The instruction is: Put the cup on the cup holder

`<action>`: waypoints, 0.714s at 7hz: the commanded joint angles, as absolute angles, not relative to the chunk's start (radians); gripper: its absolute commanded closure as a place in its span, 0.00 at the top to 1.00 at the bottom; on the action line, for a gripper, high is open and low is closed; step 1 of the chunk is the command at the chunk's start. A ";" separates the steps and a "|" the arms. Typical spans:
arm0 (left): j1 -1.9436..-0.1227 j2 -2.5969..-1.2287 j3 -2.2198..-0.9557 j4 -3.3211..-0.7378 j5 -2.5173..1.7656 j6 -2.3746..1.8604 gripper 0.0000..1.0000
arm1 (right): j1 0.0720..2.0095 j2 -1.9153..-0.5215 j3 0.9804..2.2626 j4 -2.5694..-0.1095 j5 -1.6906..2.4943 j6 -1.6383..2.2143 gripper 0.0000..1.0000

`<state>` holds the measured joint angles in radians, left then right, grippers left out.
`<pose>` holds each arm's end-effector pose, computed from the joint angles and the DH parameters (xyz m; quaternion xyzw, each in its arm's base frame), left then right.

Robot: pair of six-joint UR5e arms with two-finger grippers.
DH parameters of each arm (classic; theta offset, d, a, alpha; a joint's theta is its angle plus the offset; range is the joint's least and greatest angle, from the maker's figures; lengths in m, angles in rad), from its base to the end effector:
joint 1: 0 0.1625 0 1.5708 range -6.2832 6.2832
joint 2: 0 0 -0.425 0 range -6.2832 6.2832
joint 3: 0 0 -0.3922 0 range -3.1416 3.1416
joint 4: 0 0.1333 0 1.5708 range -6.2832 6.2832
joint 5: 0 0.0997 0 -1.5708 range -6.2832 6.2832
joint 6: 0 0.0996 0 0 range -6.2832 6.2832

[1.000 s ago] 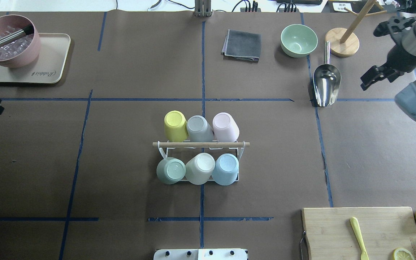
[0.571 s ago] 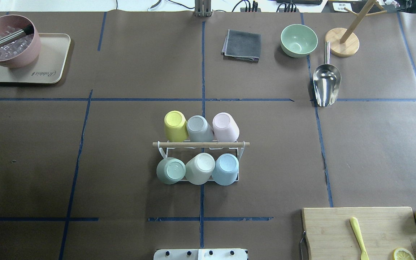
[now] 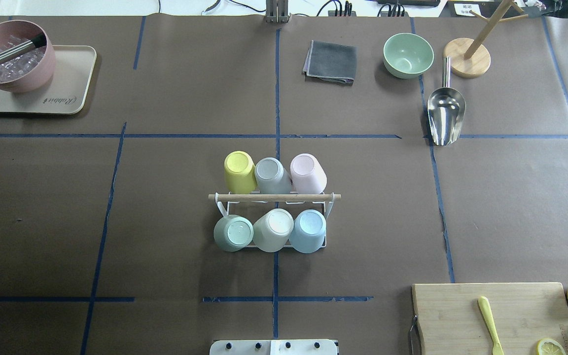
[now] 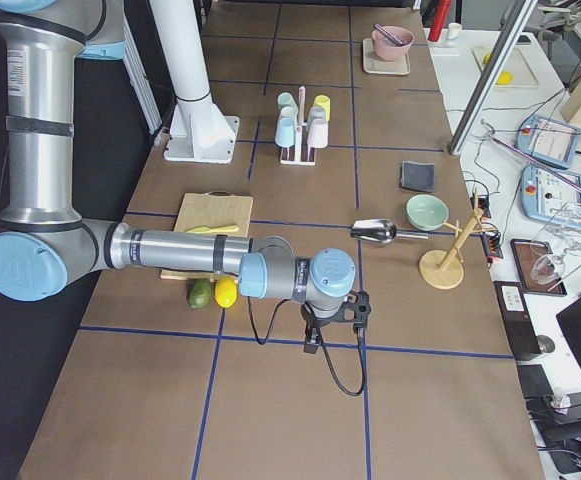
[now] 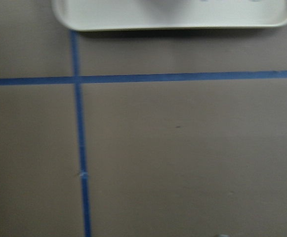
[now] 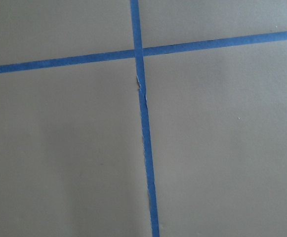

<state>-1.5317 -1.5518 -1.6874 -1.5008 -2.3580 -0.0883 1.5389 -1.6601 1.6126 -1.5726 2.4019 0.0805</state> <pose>-0.0438 -0.4859 0.6167 -0.0117 0.3835 -0.0174 0.9233 0.0453 -0.4518 0.6764 -0.0452 -0.4017 0.0322 0.9141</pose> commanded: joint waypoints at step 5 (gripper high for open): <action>-1.618 -1.523 -1.609 -1.502 -2.358 0.190 1.00 | 1.621 -1.643 1.620 -1.694 2.318 -0.071 1.00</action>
